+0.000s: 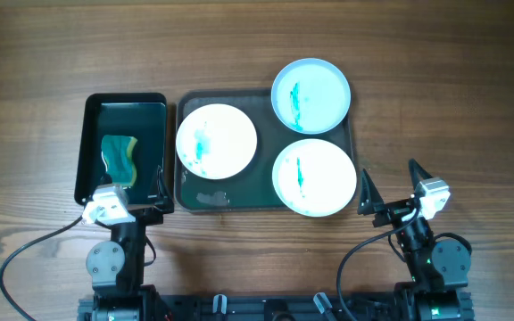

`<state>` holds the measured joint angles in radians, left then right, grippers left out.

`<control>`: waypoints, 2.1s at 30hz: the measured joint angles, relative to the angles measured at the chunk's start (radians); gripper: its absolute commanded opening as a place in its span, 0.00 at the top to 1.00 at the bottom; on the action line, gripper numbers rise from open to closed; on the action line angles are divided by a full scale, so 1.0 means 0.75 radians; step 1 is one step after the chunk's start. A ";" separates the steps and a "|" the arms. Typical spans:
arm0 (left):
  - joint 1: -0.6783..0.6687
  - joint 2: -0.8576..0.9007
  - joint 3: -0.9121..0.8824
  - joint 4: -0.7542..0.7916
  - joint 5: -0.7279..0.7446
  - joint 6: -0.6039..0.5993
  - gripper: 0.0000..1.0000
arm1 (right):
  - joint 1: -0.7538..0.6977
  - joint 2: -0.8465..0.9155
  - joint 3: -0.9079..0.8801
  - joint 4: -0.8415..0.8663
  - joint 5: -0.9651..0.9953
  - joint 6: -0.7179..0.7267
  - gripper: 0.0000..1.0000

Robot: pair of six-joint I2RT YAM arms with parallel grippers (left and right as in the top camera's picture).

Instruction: Clean dirty plates on tray and stack at the side

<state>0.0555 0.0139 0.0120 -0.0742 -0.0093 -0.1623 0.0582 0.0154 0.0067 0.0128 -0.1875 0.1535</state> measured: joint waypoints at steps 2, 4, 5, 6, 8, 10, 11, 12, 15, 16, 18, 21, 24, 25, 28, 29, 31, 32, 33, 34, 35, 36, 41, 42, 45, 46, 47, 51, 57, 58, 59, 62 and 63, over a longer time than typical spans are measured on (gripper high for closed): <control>0.000 0.000 0.000 0.000 0.000 0.000 0.00 | 0.000 0.000 0.000 0.000 0.000 0.000 0.00; 0.000 0.000 0.000 0.000 0.000 0.000 0.00 | 0.000 0.000 0.000 0.000 0.000 0.000 0.00; 0.000 0.000 0.000 0.000 0.000 0.000 0.00 | 0.000 0.000 0.000 0.000 0.000 0.000 0.00; 0.000 0.000 0.000 0.000 0.000 0.000 0.00 | 0.000 0.000 0.000 0.000 0.000 0.000 0.00; 0.000 0.000 0.000 0.000 0.000 0.000 0.00 | 0.000 0.000 0.000 0.000 0.000 0.000 0.00; 0.000 0.000 0.000 0.000 0.000 0.000 0.00 | 0.000 0.000 0.000 0.000 0.000 0.000 0.00; 0.000 0.000 0.000 0.000 0.000 0.000 0.00 | 0.000 0.000 0.000 0.000 0.000 -0.001 0.00; 0.000 0.000 0.000 0.000 0.000 0.000 0.00 | 0.000 0.000 0.000 0.000 0.000 0.000 0.00; 0.000 0.000 0.000 0.000 0.000 0.000 0.00 | 0.000 0.000 0.000 0.000 0.000 -0.001 0.00; 0.000 0.000 0.000 0.000 0.000 0.000 0.00 | 0.000 0.000 0.000 0.000 0.000 0.000 0.00; 0.000 0.000 0.000 0.000 0.000 0.000 0.00 | 0.000 0.000 0.000 0.000 0.000 0.000 0.00; 0.000 0.000 0.000 0.000 0.000 0.000 0.00 | 0.000 0.000 0.000 0.000 0.000 0.000 0.00; 0.000 0.000 0.000 0.000 0.000 0.000 0.00 | 0.000 0.000 0.000 0.000 0.000 0.000 0.00; 0.000 0.000 0.000 0.000 0.000 0.000 0.00 | 0.000 0.000 0.000 0.000 0.000 0.000 0.00; 0.000 0.000 0.000 0.000 0.000 0.000 0.00 | 0.000 0.000 0.000 0.000 0.000 -0.001 0.00; 0.000 0.000 0.000 0.000 0.000 0.000 0.00 | 0.000 0.000 0.000 0.000 0.000 -0.001 0.00; 0.000 0.000 0.000 0.000 0.000 0.000 0.00 | 0.000 0.000 0.000 0.000 0.000 -0.001 0.00; 0.000 0.000 0.000 0.000 0.000 0.000 0.00 | 0.000 0.000 0.000 0.000 0.000 -0.001 0.00; 0.000 0.000 0.000 0.000 0.000 0.000 0.00 | 0.000 0.000 0.000 0.000 0.000 -0.001 0.00; 0.000 0.000 0.000 0.000 0.000 0.000 0.00 | 0.000 0.000 0.000 0.000 0.000 -0.001 0.00; 0.000 0.000 0.000 0.000 0.000 0.000 0.00 | 0.000 0.000 0.000 0.000 0.000 -0.001 0.00; 0.000 0.000 0.000 0.000 0.000 0.000 0.00 | 0.000 0.000 0.000 0.000 0.000 -0.001 0.00; 0.000 0.000 0.000 0.012 0.011 0.001 0.00 | 0.000 0.000 0.000 0.004 0.000 -0.001 0.00; 0.000 0.000 -0.002 0.043 0.036 0.000 0.00 | 0.000 0.000 0.000 0.016 -0.005 0.005 0.00; 0.000 0.000 -0.001 0.096 0.107 -0.001 0.00 | 0.000 0.000 0.000 0.053 -0.015 0.049 0.00; 0.000 0.000 -0.001 0.094 0.122 -0.007 0.00 | 0.000 0.000 0.002 0.055 -0.023 0.059 0.00; 0.000 0.001 0.005 0.082 0.132 -0.011 0.00 | 0.000 0.001 0.006 0.053 -0.039 0.064 0.00; 0.000 0.071 0.133 -0.038 0.171 -0.021 0.00 | 0.000 0.054 0.153 -0.011 -0.144 0.063 0.00; 0.000 0.534 0.702 -0.427 0.258 -0.030 0.00 | 0.001 0.492 0.568 -0.253 -0.306 0.053 0.00; 0.000 0.627 0.801 -0.488 0.268 -0.031 0.00 | 0.000 0.583 0.637 -0.303 -0.334 0.052 0.00; 0.000 0.689 0.865 -0.524 0.275 -0.031 0.00 | 0.000 0.669 0.706 -0.359 -0.357 0.050 0.00; 0.000 0.983 1.177 -0.801 0.294 -0.031 0.00 | 0.000 0.933 0.940 -0.554 -0.420 0.045 0.00; 0.000 1.073 1.273 -0.902 0.296 -0.030 0.00 | 0.000 1.027 1.033 -0.647 -0.431 0.044 0.00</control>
<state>0.0555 0.8185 0.9668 -0.7509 0.2123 -0.1848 0.0582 0.7860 0.7815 -0.4725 -0.5106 0.1864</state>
